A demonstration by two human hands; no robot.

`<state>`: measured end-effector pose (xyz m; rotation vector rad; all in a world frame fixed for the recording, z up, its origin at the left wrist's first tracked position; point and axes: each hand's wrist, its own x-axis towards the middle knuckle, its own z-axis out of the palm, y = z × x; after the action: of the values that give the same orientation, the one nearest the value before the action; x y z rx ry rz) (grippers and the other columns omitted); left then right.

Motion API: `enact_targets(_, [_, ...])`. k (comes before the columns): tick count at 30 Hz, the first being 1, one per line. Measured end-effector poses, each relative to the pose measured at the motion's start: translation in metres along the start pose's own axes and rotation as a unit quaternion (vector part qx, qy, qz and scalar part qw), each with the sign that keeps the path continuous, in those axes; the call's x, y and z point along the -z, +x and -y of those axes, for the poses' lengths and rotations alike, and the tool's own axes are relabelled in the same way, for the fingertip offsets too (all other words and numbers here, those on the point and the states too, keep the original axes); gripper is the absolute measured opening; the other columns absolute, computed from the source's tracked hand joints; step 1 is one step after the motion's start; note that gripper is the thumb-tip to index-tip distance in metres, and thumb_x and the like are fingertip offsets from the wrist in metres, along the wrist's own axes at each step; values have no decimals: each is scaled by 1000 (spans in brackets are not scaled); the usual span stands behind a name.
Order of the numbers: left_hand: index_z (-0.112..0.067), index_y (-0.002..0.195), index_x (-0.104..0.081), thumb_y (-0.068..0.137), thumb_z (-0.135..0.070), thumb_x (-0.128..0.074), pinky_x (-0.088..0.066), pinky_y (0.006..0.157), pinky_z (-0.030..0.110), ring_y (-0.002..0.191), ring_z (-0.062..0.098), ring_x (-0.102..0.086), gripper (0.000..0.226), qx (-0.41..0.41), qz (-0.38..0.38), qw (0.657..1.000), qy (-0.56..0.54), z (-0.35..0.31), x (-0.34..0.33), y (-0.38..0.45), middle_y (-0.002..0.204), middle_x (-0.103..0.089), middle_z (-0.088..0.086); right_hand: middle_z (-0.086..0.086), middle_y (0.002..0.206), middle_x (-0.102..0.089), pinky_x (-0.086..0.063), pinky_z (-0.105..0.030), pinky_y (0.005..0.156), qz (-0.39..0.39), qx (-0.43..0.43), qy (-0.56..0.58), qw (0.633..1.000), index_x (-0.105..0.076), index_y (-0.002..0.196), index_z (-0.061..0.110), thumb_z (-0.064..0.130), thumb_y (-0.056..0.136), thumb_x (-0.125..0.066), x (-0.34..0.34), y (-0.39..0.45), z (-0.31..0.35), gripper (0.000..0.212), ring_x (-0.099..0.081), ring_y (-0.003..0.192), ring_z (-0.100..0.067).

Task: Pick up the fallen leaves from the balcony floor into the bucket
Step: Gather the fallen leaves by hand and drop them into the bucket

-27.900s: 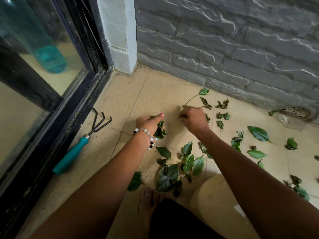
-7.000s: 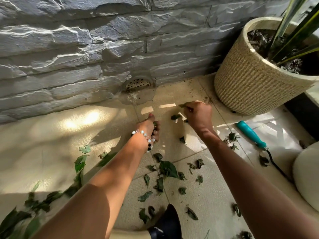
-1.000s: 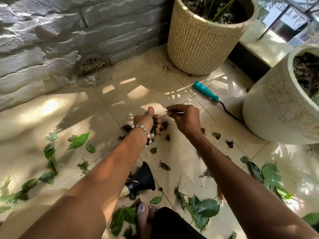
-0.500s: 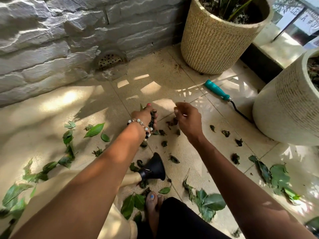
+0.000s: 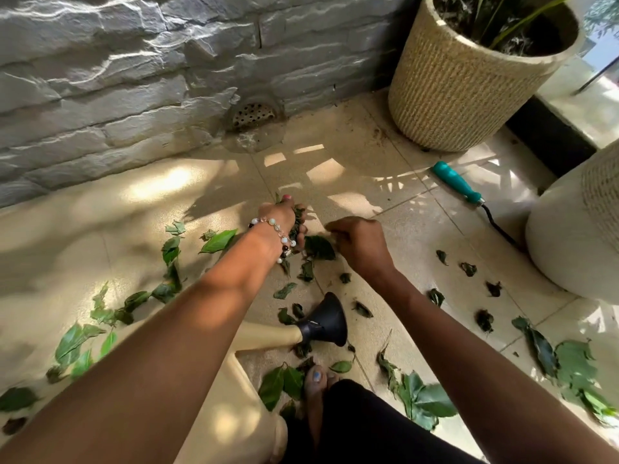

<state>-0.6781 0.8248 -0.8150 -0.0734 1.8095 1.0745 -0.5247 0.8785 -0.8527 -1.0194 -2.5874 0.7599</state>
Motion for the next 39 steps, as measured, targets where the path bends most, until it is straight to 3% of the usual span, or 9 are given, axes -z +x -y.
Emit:
enact_targets(7, [-7, 72, -58, 104, -32, -42, -36, 40, 16, 38, 17, -43, 43, -16, -4, 997, -73, 0, 17, 4, 58, -55, 5, -7, 147, -41, -45, -44, 98, 205, 116, -205, 950, -44, 143, 28, 29, 93, -57, -27, -2, 12, 51, -40, 126, -32])
enact_targets(13, [-3, 86, -60, 104, -31, -43, -36, 36, 14, 35, 16, -42, 37, -23, -15, 997, -74, -4, 16, -4, 62, -54, 7, -6, 120, -64, -49, -28, 86, 130, 107, -153, 974, -67, 119, 16, 14, 94, -54, -21, -6, 3, 28, -55, 106, -19])
enact_targets(16, [-6, 97, -57, 103, -36, -42, -36, 36, 14, 27, 14, -41, 34, -7, 10, 998, -63, -4, 6, -8, 62, -53, 6, -5, 110, -72, -52, -25, 88, 35, -31, 35, 998, -72, 110, 11, 4, 89, -63, 1, -2, 1, 24, -67, 94, -15])
enact_targets(19, [-3, 95, -60, 101, -41, -45, -44, 37, 21, 35, 18, -52, 41, 8, 3, 1000, -29, 4, -6, -4, 67, -59, 8, -5, 99, -74, -58, -38, 84, -44, -154, 283, 946, -72, 103, 7, 2, 84, -68, 26, 1, 3, 20, -71, 85, -16])
enact_targets(23, [1, 107, -63, 89, -53, -56, -56, 83, 45, 90, 34, -68, 57, 11, 2, 1000, 3, 18, -33, 2, 104, -69, 19, -10, 97, -73, -59, -43, 81, -76, -176, 402, 895, -69, 103, 7, 0, 82, -70, 37, 2, 13, 23, -71, 90, -21])
enact_targets(26, [-5, 108, -60, 76, -74, -48, -51, 95, 47, 101, 35, -65, 77, 13, 22, 1000, 3, 27, -54, 1, 111, -66, 16, -4, 99, -73, -57, -26, 83, -103, -171, 278, 940, -65, 102, 14, 2, 81, -73, 32, -6, 21, 25, -70, 92, -11])
enact_targets(33, [-8, 106, -61, 84, -69, -47, -53, 91, 48, 95, 32, -67, 66, 33, 39, 997, -52, 36, -81, -14, 107, -69, 12, -10, 97, -73, -45, -21, 76, -21, 3, 101, 995, -70, 105, 8, 5, 87, -45, 39, -35, 12, 31, -65, 96, -20])
enact_targets(37, [-5, 101, -57, 90, -60, -51, -57, 66, 34, 73, 27, -64, 56, 8, 40, 998, -38, 43, -102, -20, 93, -66, 9, -6, 110, -69, -50, -15, 76, -56, -184, 365, 911, -63, 119, 11, 6, 100, -43, 65, -50, -12, 28, -64, 97, -3])
enact_targets(39, [-8, 79, -54, 97, -48, -50, -39, 42, 17, 44, 17, -46, 44, 20, 86, 994, -68, 45, -112, -26, 64, -56, 7, -3, 115, -68, -52, -24, 89, -155, -268, 302, 902, -61, 121, 11, 12, 99, -49, 73, -57, -37, 25, -63, 105, -6])
